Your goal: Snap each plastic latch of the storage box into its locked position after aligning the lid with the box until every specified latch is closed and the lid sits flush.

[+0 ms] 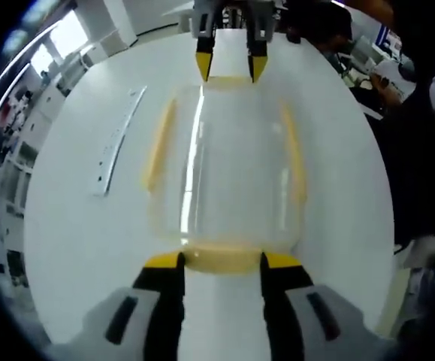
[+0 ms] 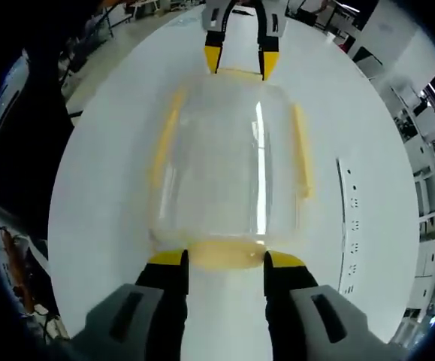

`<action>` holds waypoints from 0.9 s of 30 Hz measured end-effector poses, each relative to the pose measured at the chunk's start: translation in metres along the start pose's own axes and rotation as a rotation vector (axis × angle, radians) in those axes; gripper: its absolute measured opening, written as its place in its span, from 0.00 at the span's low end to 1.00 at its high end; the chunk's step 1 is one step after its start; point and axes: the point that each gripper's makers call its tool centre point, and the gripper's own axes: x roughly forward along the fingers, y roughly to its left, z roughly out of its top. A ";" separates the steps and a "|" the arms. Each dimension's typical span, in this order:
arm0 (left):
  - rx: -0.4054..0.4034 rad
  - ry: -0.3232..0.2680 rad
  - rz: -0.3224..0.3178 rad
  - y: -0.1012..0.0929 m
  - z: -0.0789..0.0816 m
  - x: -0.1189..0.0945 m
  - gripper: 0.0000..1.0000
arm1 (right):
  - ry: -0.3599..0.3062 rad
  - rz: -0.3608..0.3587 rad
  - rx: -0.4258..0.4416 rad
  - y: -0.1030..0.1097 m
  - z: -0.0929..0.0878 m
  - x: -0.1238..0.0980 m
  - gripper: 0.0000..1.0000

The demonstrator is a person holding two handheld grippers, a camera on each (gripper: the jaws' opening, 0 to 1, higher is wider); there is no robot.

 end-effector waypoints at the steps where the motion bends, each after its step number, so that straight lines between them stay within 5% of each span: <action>1: -0.002 -0.002 -0.001 0.000 0.000 0.000 0.39 | -0.002 0.000 0.001 -0.001 0.000 0.000 0.39; 27: -0.009 0.001 -0.014 0.002 -0.004 0.001 0.39 | -0.003 0.021 0.021 0.000 0.003 0.003 0.39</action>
